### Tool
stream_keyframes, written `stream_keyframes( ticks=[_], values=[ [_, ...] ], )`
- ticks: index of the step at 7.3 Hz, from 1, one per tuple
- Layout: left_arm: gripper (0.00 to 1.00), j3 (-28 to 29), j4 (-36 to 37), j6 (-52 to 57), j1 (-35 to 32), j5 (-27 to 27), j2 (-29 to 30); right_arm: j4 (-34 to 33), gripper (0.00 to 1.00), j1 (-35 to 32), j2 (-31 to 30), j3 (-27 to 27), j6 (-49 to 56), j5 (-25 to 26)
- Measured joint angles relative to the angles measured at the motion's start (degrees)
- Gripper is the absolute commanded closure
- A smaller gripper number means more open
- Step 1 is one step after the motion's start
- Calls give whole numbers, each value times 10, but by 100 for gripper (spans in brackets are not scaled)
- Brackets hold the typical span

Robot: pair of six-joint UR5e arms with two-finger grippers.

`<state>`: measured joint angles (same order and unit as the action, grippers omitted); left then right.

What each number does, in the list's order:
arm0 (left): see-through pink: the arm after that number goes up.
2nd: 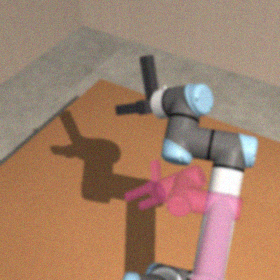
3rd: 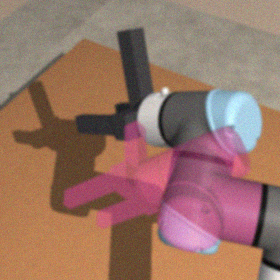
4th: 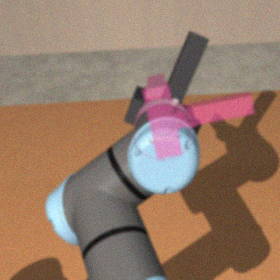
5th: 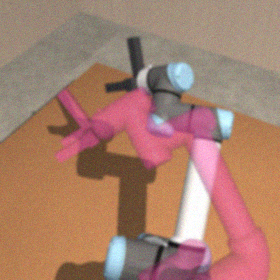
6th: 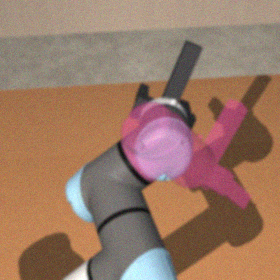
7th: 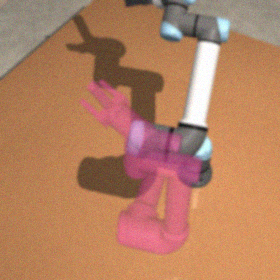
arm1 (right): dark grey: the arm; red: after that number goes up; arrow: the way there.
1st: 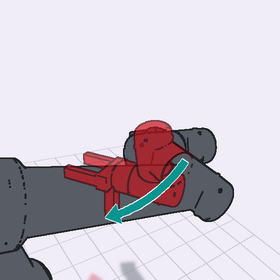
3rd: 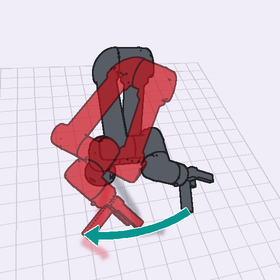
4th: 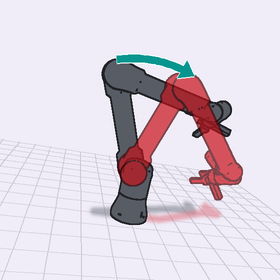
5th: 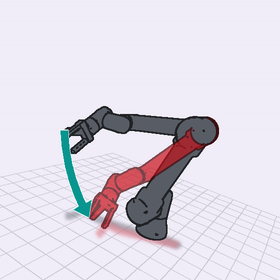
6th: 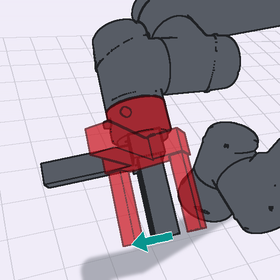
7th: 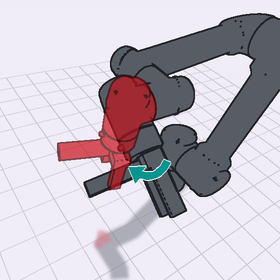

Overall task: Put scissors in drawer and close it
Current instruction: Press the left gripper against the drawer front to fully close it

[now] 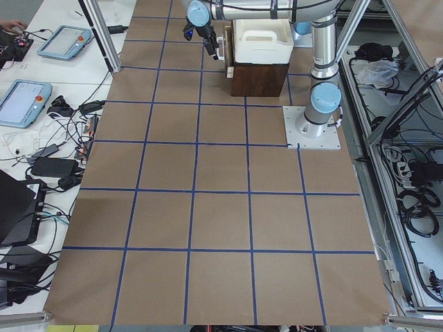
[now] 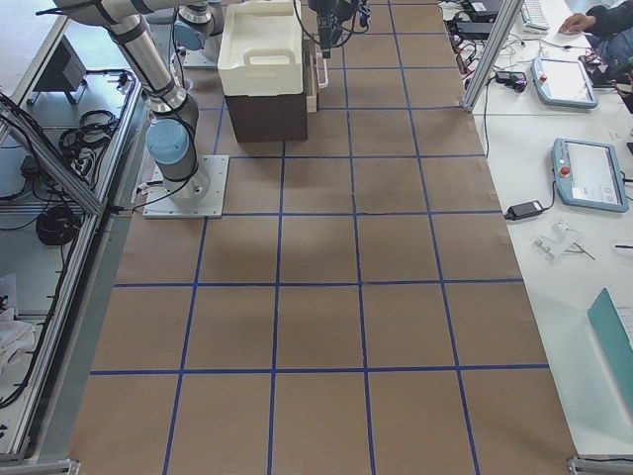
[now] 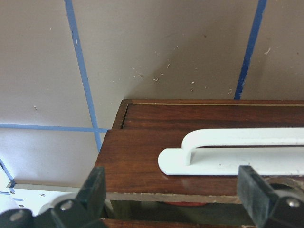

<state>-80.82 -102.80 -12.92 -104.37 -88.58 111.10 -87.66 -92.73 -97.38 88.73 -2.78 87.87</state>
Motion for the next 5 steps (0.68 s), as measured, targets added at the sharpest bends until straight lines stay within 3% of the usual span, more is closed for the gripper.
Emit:
stream_keyframes(
  ticks=[5],
  values=[
    [0, -51, 64, 23, 1, 7, -14, -1, 0, 0, 2, 0, 1, -2]
  ],
)
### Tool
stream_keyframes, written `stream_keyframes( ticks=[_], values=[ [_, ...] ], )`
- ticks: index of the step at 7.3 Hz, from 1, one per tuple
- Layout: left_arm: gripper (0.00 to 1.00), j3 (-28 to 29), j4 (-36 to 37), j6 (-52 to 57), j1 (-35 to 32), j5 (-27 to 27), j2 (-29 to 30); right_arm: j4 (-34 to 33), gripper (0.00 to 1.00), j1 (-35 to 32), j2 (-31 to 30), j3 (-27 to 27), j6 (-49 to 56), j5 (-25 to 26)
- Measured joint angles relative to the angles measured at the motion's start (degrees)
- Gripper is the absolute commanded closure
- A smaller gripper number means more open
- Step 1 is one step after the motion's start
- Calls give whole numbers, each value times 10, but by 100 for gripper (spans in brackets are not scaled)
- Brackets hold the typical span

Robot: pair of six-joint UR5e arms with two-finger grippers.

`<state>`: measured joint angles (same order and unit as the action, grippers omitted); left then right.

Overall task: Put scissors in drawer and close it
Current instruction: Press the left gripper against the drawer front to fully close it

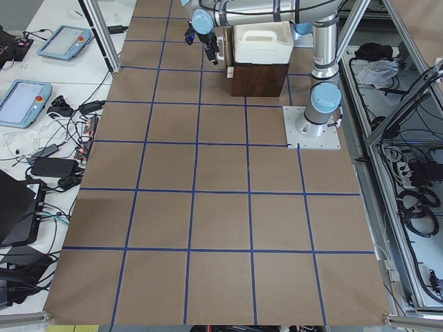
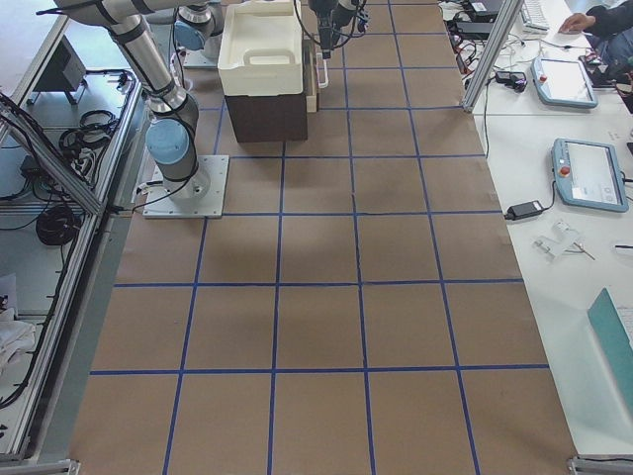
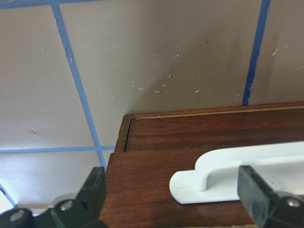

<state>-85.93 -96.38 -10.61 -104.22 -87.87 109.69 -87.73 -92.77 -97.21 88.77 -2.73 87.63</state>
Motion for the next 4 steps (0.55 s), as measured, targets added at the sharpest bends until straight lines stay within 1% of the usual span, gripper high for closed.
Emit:
stream_keyframes(
  ticks=[2, 4],
  values=[
    [0, -3, 0, -2, -1, 21, -6, 0, 0, 0, 0, 0, 0, 0],
    [0, -5, -4, -1, -3, 28, -9, 0, 0, -1, 0, 0, 0, 0]
  ],
)
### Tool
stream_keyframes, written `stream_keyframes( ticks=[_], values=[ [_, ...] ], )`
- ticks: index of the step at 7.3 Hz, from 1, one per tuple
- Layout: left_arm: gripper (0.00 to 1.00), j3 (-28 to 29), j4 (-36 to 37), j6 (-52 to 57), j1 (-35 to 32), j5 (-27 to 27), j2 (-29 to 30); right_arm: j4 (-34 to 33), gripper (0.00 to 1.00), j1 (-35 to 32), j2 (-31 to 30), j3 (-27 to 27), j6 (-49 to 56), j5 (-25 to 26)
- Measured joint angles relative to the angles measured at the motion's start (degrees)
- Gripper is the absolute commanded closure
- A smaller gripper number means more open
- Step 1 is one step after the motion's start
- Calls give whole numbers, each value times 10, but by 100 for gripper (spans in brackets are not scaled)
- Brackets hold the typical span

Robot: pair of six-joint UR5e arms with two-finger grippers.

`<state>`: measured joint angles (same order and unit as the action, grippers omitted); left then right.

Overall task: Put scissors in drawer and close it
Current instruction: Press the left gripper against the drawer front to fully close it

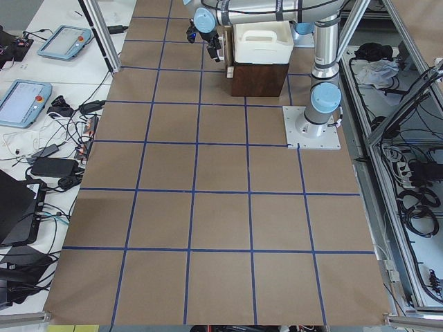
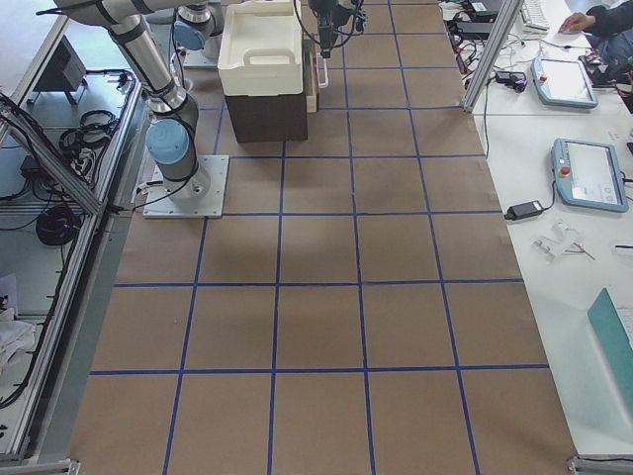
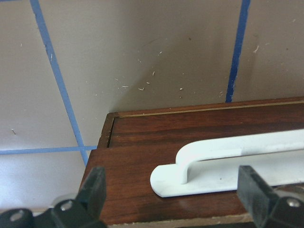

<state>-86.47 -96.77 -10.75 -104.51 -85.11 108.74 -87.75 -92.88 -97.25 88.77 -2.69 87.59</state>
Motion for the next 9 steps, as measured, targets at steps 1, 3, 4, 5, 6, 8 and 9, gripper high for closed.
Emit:
stream_keyframes(
  ticks=[1, 3, 4, 5, 6, 8, 9],
  values=[
    [0, -3, -1, 0, 0, -2, -1, 0, 0, 0, 0, 0, 0, 0],
    [0, -7, -7, 0, -1, -3, -1, 0, 0, 0, 1, 0, 0, -1],
    [0, -7, -17, 0, -1, -2, -2, 0, 0, 0, 1, 0, 0, -1],
    [0, -8, -30, -3, -1, -1, -3, 0, 0, 0, 1, 0, 0, -1],
    [0, -8, -41, -9, -2, 1, -4, 0, 0, 0, 1, 0, 0, -1],
    [0, -11, -64, -13, -2, 2, -5, -1, 0, 0, 1, 0, 0, -2],
    [0, -12, -77, -14, -1, 2, -6, 0, 0, 0, 1, 0, 0, -1]
  ],
)
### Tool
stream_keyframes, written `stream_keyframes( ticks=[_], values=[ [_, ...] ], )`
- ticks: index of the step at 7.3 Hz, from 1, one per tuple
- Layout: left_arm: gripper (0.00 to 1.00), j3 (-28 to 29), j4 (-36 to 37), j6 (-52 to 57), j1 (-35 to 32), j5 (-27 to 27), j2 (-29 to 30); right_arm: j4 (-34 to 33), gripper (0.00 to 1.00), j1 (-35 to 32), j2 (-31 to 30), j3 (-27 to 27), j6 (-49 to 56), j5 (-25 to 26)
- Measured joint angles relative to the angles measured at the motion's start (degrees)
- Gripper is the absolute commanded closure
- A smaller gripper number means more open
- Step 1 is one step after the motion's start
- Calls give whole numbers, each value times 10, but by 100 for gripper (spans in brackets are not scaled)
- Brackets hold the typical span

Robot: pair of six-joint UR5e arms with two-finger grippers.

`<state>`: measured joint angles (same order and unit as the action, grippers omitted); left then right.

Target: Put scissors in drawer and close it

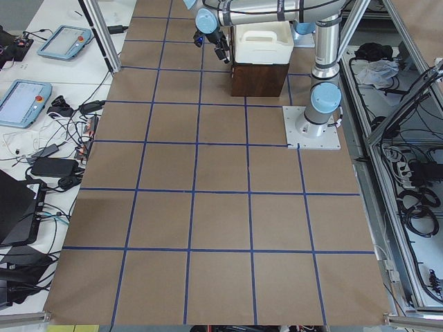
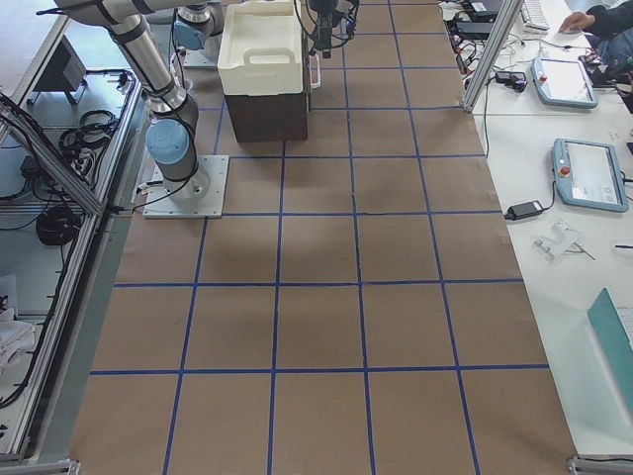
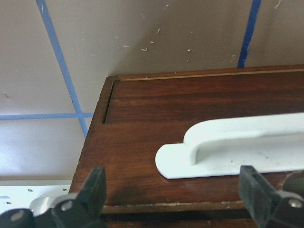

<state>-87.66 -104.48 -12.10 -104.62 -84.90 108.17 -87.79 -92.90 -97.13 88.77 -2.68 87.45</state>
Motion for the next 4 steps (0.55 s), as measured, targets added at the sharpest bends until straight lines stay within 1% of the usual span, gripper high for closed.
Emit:
stream_keyframes(
  ticks=[3, 4],
  values=[
    [0, 0, -51, -1, 6, 2, 2, 0, 0, 0, -1, 0, 0, 1],
    [0, 3, -57, -1, 8, 2, -1, 0, 0, 0, -2, 0, 1, 2]
  ],
)
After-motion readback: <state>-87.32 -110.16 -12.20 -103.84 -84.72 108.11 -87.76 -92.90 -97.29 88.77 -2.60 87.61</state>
